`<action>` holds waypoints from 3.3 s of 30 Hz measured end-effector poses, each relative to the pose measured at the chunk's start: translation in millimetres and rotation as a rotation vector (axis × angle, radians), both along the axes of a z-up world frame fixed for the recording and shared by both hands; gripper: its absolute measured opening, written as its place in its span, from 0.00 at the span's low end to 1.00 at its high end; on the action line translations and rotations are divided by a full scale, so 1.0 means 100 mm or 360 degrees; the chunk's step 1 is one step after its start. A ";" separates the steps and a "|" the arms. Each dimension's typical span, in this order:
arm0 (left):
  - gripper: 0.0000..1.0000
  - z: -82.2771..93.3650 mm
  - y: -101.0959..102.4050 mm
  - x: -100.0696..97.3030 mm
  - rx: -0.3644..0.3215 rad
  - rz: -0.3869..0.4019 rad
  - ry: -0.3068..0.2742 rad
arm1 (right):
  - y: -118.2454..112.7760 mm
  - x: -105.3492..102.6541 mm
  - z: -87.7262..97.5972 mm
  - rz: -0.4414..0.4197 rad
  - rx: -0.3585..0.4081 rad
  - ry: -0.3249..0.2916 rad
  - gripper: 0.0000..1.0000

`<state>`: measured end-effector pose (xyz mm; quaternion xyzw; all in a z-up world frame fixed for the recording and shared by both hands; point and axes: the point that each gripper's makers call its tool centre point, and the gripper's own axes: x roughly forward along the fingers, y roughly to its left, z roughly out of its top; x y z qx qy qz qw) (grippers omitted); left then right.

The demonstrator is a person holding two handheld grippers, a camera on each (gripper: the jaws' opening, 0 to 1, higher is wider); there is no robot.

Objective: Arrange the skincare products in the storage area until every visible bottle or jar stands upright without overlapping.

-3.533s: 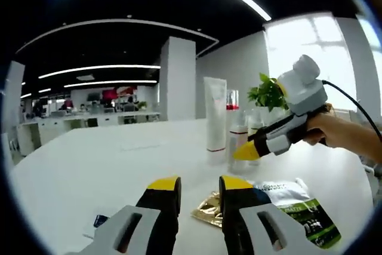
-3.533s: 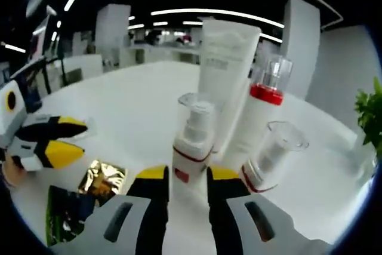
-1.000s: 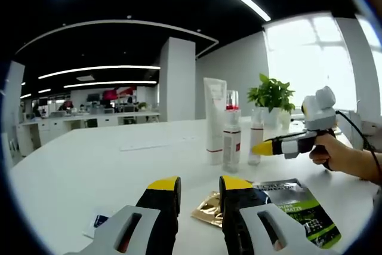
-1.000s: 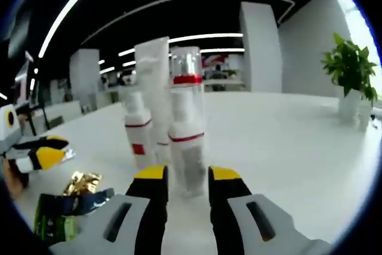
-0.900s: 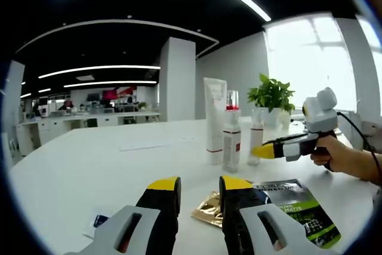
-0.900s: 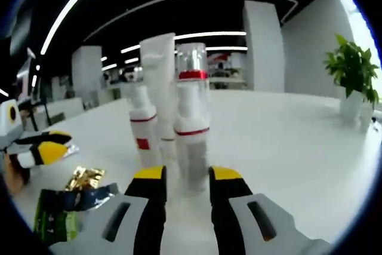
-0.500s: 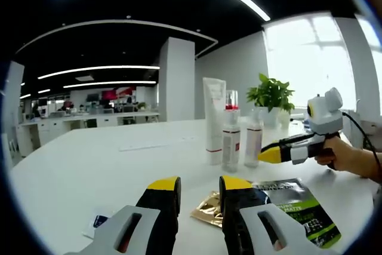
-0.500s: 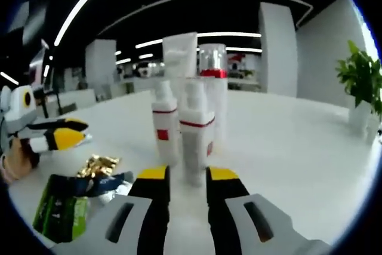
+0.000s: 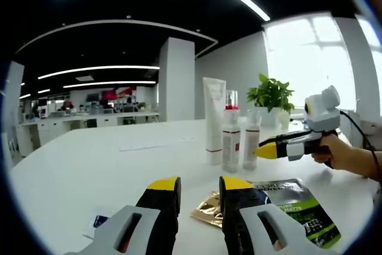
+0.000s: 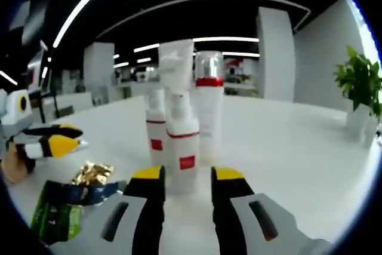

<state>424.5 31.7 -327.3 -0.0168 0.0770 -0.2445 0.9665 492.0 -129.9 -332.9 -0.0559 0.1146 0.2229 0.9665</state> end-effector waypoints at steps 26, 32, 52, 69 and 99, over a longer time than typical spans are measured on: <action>0.26 0.01 0.01 -0.01 -0.0029 0.0000 0.0010 | -0.10 0.04 -0.24 -0.0246 -0.0049 0.0103 0.24; 0.26 0.01 0.00 -0.01 -0.0026 -0.0004 0.0010 | -0.05 -0.02 -0.27 -0.0198 -0.0093 0.0122 0.24; 0.28 0.02 0.05 0.01 -0.0092 -0.0002 0.0021 | 0.14 -0.26 0.04 0.0185 -0.0108 0.0124 0.32; 0.26 0.18 0.03 -0.02 -0.0063 -0.0042 -0.0027 | 0.31 -0.72 0.01 0.0480 0.0221 0.0250 0.34; 0.00 -0.48 -0.23 -0.87 0.0591 -0.0487 0.0392 | 0.12 -1.42 -0.23 0.0616 0.0587 0.1155 0.44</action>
